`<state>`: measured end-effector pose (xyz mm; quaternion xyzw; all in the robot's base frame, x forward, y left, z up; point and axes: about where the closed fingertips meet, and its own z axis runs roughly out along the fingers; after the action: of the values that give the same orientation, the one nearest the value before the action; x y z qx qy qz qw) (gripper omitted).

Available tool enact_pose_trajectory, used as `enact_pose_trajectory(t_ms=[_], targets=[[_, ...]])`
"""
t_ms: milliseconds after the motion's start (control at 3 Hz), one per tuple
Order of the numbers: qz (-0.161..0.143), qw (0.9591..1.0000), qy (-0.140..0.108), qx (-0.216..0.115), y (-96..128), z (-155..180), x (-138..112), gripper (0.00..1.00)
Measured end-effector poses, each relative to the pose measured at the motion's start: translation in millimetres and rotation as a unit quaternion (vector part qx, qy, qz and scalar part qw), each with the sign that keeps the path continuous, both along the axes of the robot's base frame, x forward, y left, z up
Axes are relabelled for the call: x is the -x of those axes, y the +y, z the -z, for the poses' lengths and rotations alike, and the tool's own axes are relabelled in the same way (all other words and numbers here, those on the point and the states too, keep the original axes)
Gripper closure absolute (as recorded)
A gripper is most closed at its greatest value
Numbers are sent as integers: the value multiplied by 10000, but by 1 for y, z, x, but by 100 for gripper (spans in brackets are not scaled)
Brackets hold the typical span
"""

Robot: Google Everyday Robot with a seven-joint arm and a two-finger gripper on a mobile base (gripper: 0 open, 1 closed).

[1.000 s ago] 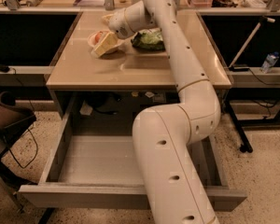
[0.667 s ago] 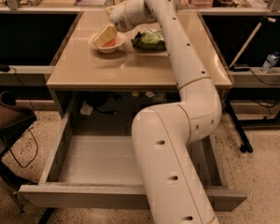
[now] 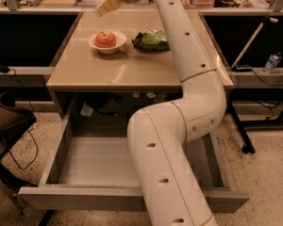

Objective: Place apple into top drawer

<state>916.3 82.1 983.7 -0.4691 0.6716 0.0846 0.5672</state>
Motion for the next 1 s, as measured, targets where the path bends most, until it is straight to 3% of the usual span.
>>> enact_pose_trajectory(t_ms=[333, 667, 1000], targets=[[-408, 9980, 420, 250, 20, 44, 9, 0], [-1115, 9861, 1084, 584, 43, 105, 35, 0], [-1094, 9865, 1081, 565, 42, 105, 34, 0]])
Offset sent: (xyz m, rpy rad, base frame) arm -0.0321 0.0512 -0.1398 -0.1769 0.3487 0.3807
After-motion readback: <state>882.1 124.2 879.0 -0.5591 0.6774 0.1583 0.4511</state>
